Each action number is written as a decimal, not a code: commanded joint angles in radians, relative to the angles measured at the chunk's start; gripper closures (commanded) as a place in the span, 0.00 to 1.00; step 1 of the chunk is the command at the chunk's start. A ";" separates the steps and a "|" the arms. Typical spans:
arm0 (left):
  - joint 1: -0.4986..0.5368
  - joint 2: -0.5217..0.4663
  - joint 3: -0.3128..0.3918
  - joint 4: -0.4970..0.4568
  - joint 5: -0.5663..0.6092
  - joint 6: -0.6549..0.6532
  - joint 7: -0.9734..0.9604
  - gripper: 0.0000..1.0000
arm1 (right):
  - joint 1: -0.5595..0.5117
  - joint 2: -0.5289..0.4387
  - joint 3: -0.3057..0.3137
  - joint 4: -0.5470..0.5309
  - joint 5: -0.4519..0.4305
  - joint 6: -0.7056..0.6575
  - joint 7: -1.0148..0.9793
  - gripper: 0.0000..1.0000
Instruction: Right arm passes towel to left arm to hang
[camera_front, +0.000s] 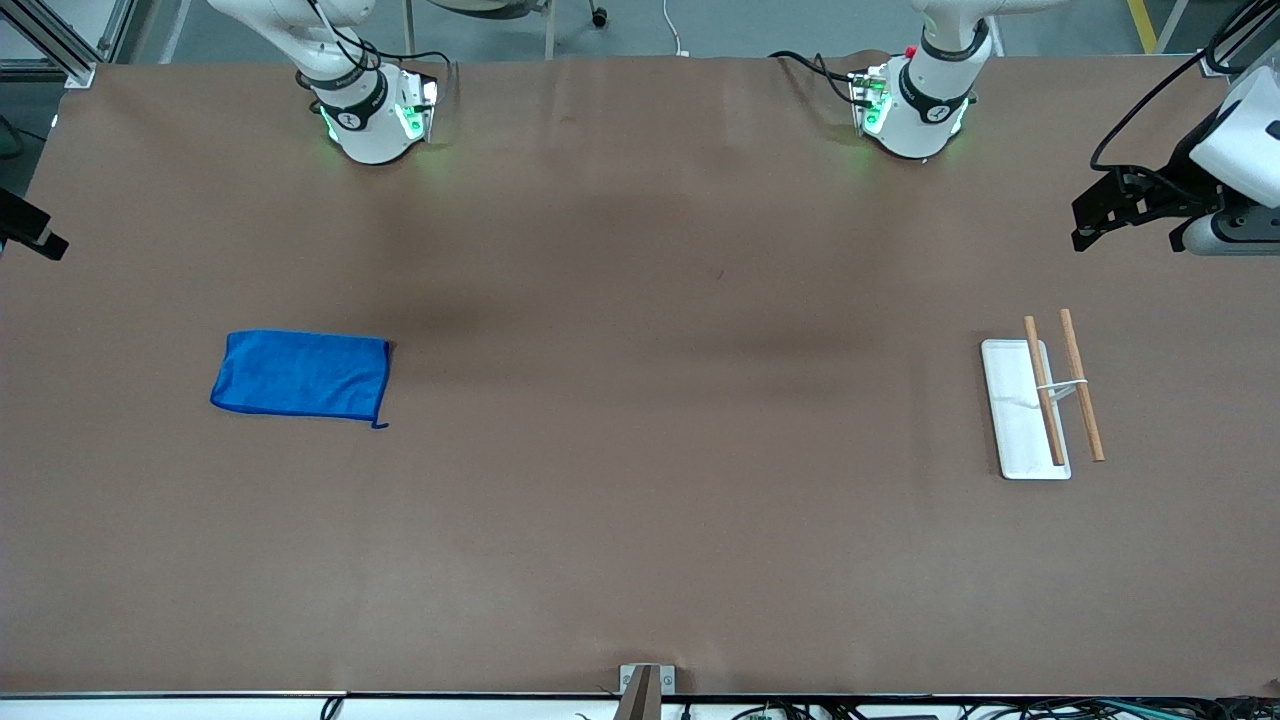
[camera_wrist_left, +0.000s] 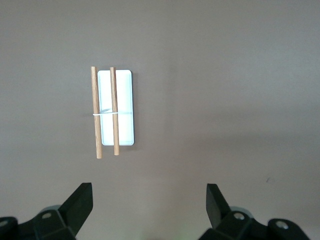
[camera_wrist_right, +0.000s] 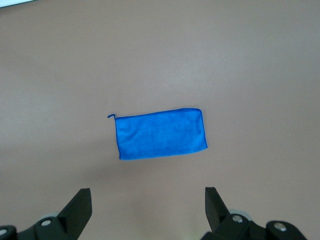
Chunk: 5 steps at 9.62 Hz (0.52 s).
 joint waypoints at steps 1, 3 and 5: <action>-0.007 0.022 -0.003 -0.006 0.020 0.008 -0.008 0.00 | -0.009 -0.014 0.005 -0.009 -0.004 -0.003 -0.010 0.00; -0.005 0.022 -0.003 -0.004 0.022 0.008 -0.006 0.00 | -0.006 -0.014 0.007 -0.006 -0.004 -0.007 -0.011 0.00; 0.001 0.021 -0.001 -0.006 0.019 0.008 -0.012 0.00 | -0.004 -0.011 0.004 -0.018 -0.015 -0.044 -0.013 0.00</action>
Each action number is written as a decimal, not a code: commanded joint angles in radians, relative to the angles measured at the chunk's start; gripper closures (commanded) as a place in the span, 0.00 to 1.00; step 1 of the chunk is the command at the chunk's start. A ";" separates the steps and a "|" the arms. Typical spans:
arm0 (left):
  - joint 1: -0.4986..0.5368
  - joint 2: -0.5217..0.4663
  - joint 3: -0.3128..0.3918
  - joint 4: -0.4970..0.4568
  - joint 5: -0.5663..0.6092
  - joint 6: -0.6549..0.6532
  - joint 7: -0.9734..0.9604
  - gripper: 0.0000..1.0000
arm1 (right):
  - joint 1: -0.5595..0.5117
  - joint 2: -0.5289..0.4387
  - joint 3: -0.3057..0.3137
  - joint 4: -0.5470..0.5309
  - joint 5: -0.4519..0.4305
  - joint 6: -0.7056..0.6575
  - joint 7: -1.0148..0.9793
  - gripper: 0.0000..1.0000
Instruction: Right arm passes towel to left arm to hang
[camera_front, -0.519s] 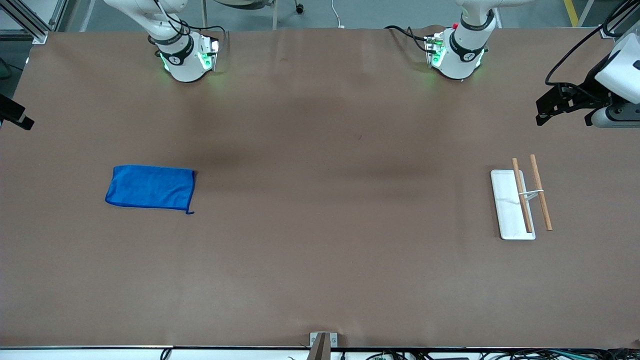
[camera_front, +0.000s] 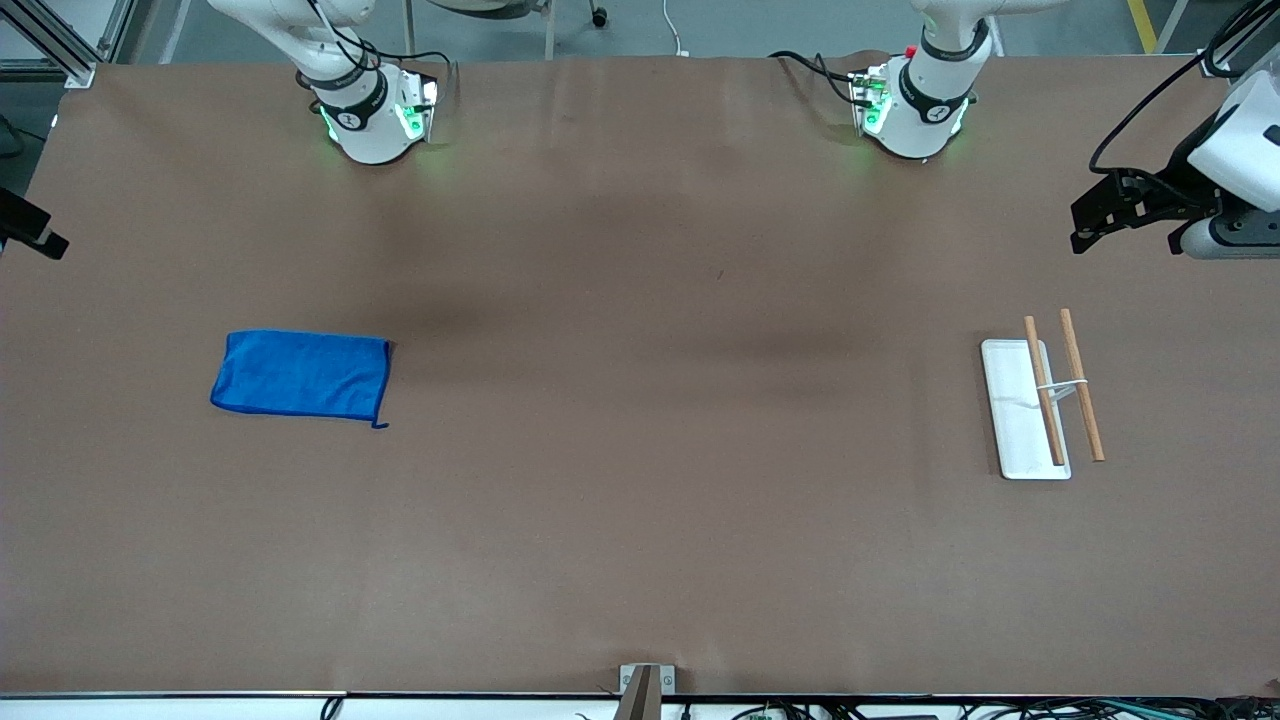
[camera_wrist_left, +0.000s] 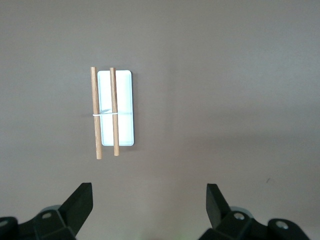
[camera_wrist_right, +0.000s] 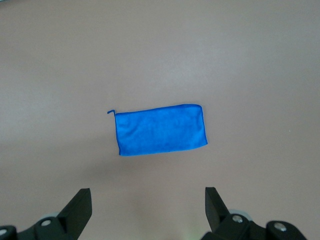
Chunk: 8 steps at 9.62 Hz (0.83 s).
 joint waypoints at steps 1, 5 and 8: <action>0.000 0.022 -0.001 -0.009 0.009 0.006 -0.013 0.00 | -0.009 0.000 0.003 -0.068 -0.013 -0.006 -0.020 0.00; -0.005 0.025 -0.003 -0.008 0.012 0.009 -0.013 0.00 | -0.002 0.009 0.000 -0.508 -0.015 0.468 -0.141 0.00; -0.005 0.025 -0.003 -0.008 0.008 0.009 -0.013 0.00 | -0.009 0.101 -0.002 -0.701 -0.016 0.788 -0.196 0.00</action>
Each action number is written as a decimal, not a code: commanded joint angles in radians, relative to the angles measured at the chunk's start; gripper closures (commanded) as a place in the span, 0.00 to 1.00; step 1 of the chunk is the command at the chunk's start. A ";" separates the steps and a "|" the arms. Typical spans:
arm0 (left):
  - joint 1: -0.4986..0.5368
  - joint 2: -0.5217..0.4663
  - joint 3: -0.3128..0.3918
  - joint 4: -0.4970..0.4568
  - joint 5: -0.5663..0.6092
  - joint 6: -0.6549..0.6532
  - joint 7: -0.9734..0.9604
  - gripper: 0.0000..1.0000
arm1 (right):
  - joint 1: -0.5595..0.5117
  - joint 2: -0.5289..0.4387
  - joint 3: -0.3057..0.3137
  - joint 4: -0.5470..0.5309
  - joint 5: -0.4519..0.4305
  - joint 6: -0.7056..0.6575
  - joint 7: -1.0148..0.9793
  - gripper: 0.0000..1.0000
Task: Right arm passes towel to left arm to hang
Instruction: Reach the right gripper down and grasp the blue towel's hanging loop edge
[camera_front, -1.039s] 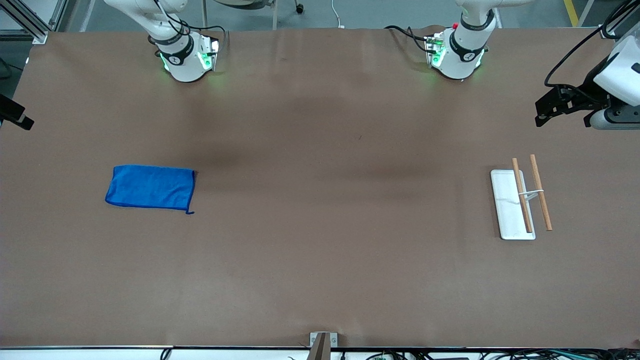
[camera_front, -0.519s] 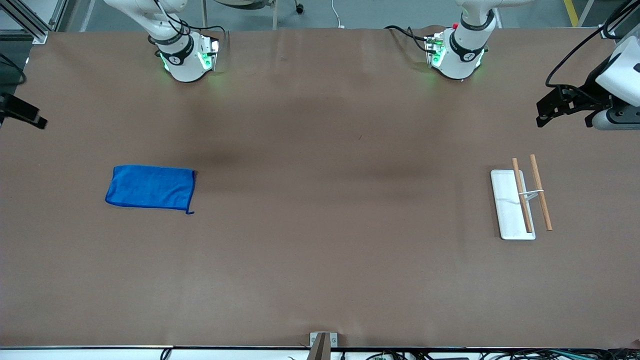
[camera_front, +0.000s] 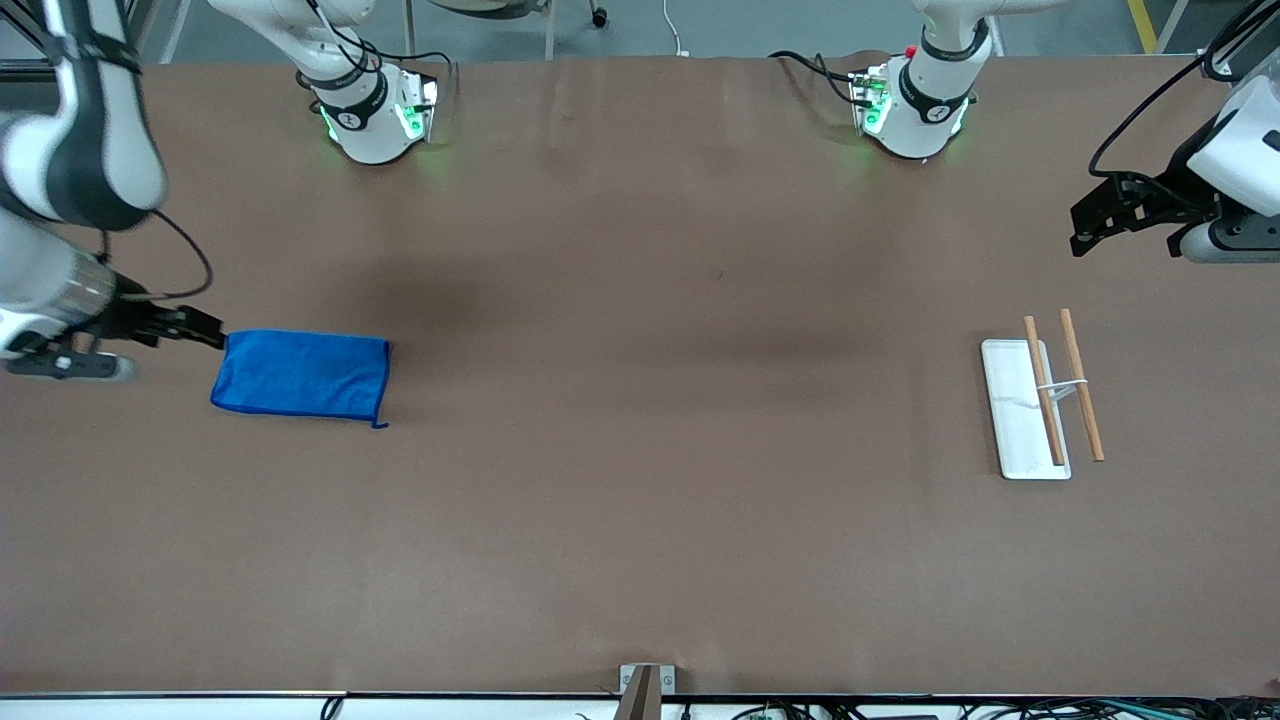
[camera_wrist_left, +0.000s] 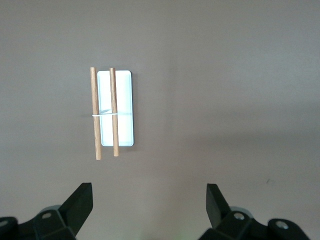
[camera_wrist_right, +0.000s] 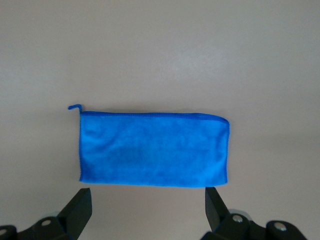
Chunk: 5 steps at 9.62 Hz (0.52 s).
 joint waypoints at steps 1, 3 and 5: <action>-0.005 0.020 -0.003 -0.009 0.006 0.007 -0.012 0.00 | -0.008 0.051 0.001 -0.126 -0.007 0.215 -0.027 0.00; -0.005 0.020 -0.003 -0.011 0.005 0.005 -0.010 0.00 | -0.008 0.149 0.003 -0.180 -0.007 0.398 -0.025 0.00; -0.002 0.020 -0.003 -0.009 0.005 0.005 -0.007 0.00 | -0.005 0.250 0.003 -0.210 -0.007 0.575 -0.025 0.00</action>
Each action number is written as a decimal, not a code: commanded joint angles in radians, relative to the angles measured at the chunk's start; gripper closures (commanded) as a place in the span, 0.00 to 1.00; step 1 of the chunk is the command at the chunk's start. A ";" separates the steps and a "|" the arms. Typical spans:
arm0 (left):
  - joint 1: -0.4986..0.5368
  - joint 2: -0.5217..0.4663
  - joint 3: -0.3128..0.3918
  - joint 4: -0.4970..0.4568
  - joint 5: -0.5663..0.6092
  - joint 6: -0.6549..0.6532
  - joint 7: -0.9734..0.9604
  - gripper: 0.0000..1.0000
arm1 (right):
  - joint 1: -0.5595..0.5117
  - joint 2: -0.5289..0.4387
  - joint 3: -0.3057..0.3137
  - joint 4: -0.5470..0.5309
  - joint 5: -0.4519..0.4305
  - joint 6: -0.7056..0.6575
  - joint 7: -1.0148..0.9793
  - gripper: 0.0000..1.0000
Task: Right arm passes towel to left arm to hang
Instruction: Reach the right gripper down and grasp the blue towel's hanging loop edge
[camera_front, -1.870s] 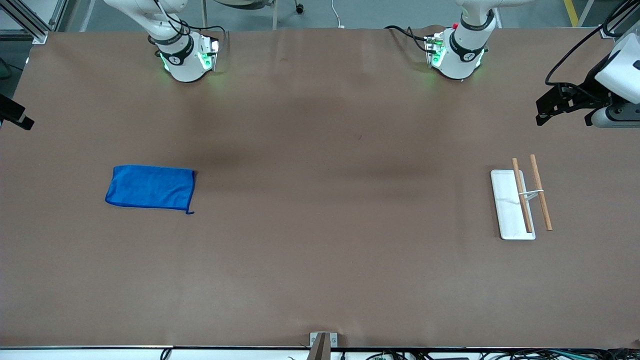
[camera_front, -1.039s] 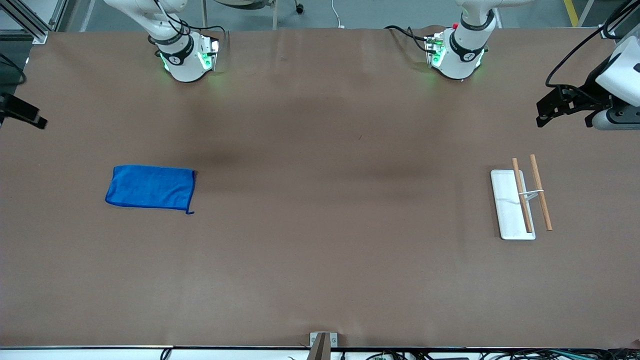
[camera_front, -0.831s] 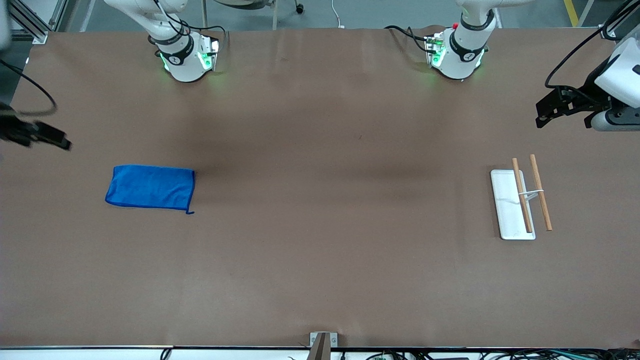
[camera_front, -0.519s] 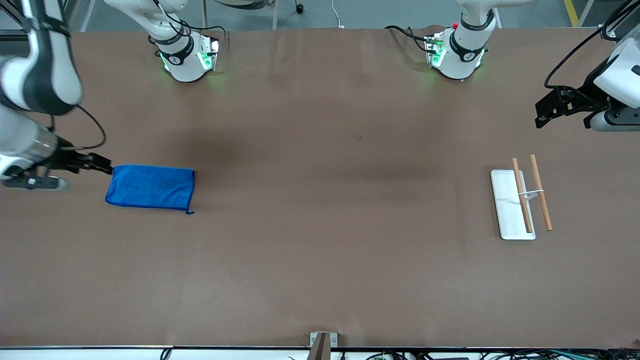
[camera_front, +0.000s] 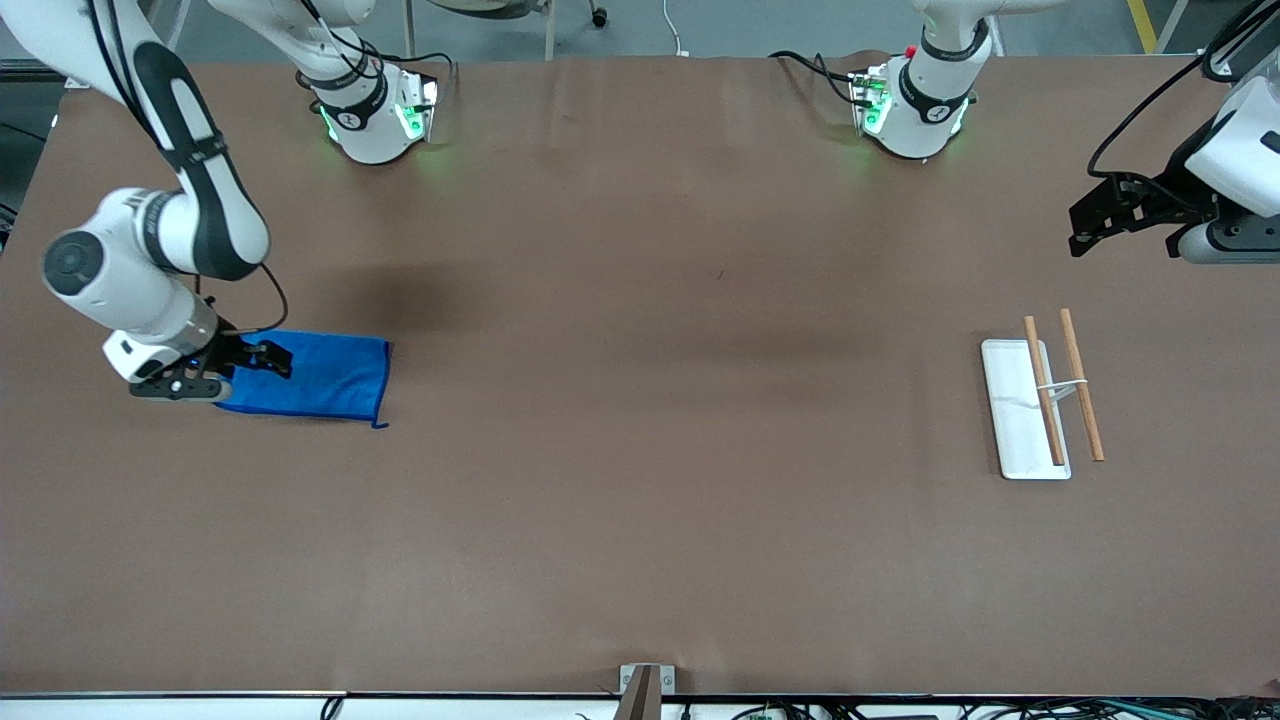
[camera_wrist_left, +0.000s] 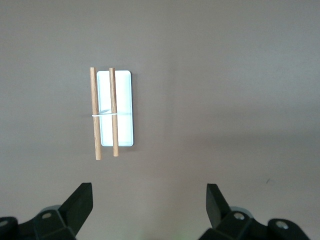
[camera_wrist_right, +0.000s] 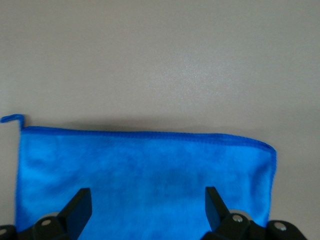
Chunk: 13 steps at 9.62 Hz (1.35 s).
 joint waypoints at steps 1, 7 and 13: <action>-0.002 0.019 -0.002 -0.009 0.005 0.005 -0.004 0.00 | -0.004 0.060 0.003 -0.036 -0.005 0.112 -0.015 0.00; 0.001 0.019 -0.002 -0.009 0.005 0.005 0.014 0.00 | -0.006 0.059 0.005 -0.113 -0.005 0.134 -0.075 0.24; 0.005 0.021 -0.001 -0.011 0.003 0.006 0.013 0.00 | -0.003 0.057 0.007 -0.104 -0.002 0.114 -0.060 1.00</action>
